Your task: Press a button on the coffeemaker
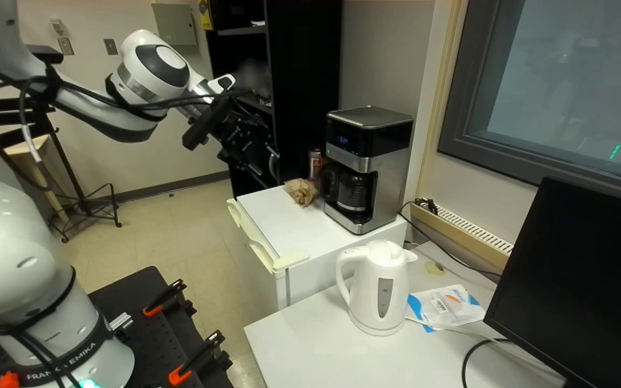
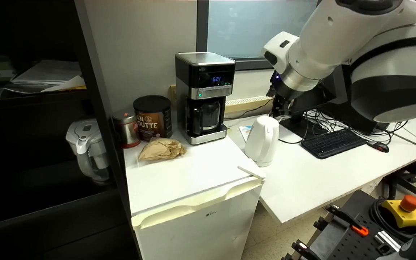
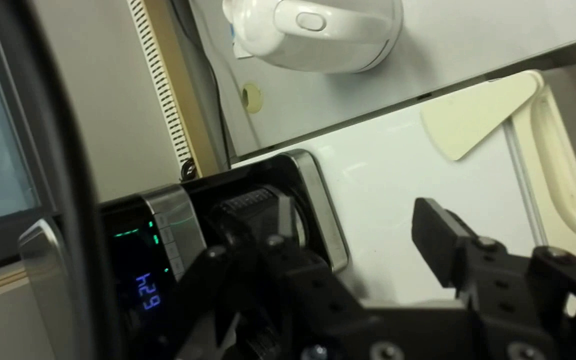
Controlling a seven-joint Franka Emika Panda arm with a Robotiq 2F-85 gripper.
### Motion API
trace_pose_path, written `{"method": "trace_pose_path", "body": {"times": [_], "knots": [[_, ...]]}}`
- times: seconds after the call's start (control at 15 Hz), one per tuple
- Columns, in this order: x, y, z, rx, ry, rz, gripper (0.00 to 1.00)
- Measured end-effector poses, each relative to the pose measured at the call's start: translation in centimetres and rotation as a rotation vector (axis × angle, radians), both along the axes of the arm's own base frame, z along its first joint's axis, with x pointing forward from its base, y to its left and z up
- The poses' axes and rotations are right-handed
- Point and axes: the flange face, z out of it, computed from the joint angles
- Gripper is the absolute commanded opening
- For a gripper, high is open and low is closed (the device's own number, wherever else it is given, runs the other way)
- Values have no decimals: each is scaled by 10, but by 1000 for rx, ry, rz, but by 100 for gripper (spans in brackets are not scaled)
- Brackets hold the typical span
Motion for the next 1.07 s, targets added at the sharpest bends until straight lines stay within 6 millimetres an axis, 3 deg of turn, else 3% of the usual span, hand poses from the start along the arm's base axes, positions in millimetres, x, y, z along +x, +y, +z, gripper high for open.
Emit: {"method": "trace_pose_path", "body": {"times": [0.2,0.4,1.07], "knots": [[6,-14,0,-37,-70,81,10],[10,-26,-3,-62,-131,136,1],[46,-38,-15,-72,-259,165,4]]}}
